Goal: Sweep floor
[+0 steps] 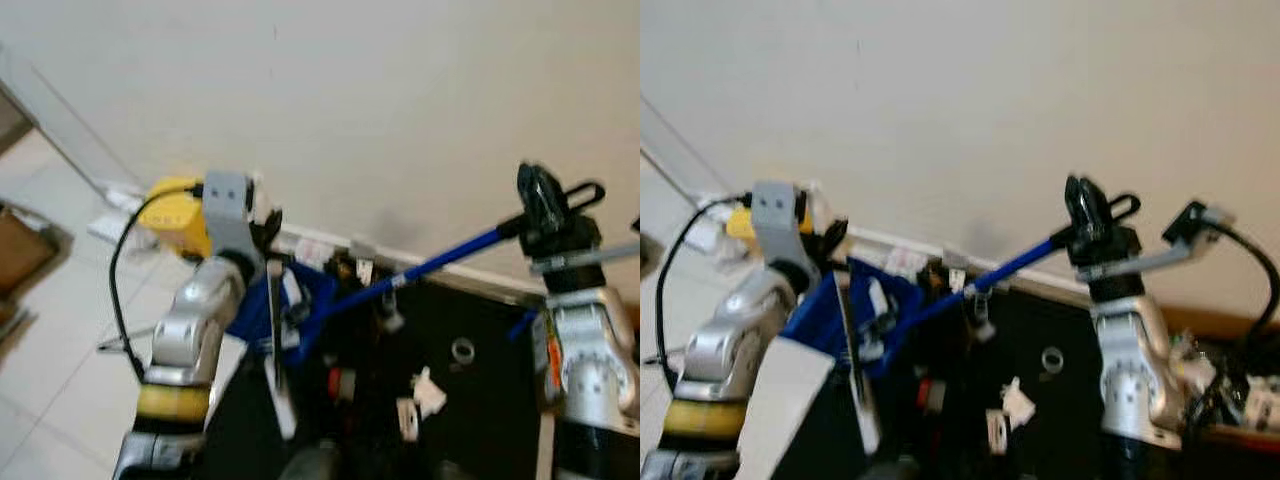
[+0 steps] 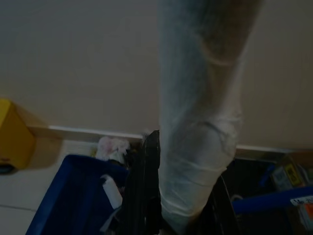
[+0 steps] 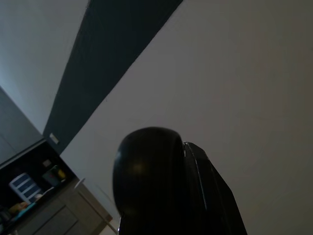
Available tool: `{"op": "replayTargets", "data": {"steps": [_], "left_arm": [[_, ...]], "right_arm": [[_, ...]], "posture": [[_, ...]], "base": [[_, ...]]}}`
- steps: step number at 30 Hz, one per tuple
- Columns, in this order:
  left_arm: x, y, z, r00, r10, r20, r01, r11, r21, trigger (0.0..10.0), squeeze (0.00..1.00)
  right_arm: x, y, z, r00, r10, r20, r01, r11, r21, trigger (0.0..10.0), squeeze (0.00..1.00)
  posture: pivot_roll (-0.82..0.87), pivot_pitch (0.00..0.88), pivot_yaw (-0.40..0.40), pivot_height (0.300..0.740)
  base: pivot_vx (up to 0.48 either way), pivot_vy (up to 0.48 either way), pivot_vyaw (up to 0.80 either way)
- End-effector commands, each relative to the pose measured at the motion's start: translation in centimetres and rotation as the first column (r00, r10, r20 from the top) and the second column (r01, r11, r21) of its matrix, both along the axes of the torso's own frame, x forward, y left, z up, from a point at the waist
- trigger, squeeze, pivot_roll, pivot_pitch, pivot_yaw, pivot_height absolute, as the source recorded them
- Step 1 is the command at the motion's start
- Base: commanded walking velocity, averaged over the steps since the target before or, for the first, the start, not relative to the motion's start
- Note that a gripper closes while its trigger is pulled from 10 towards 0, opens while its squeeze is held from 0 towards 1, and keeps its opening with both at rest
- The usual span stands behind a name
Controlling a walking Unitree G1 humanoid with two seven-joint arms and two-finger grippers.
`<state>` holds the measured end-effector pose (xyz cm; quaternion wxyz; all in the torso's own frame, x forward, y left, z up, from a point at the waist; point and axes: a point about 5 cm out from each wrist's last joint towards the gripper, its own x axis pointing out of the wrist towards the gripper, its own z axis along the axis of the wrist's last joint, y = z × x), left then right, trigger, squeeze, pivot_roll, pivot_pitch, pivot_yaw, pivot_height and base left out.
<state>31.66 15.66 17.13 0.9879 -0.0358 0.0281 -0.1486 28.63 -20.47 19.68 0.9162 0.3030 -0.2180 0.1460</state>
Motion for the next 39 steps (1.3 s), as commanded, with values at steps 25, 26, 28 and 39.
{"op": "replayTargets", "data": {"steps": [25,26,28,39], "left_arm": [[0.01,0.02,0.88,0.998,-0.016,0.056,0.015,0.999,0.032,10.0,0.0],[0.0,0.02,0.88,0.998,-0.016,0.056,0.015,0.999,0.032,10.0,0.0],[0.0,0.02,0.87,0.998,-0.016,0.055,0.015,0.999,0.031,10.0,0.0],[0.02,0.02,0.82,0.998,-0.016,0.053,0.014,1.0,0.028,10.0,0.0]], "right_arm": [[-0.16,0.3,0.89,0.998,0.016,0.059,-0.018,0.999,0.033,10.0,0.0],[-0.16,0.3,0.89,0.998,0.017,0.059,-0.019,0.999,0.033,10.0,0.0],[-0.16,0.3,0.88,0.998,0.017,0.059,-0.019,0.999,0.033,10.0,0.0],[-0.18,0.29,0.92,0.998,0.017,0.058,-0.019,0.999,0.03,10.0,0.0]], "posture": [[0.1,0.091,0.116,0.74],[0.1,0.092,0.116,0.74],[0.09,0.091,0.116,0.74],[0.09,0.091,0.115,0.74]], "base": [[0.0,-0.1,0.0],[0.0,-0.454,0.0],[0.0,-0.458,0.0],[0.0,-0.454,0.0]]}}
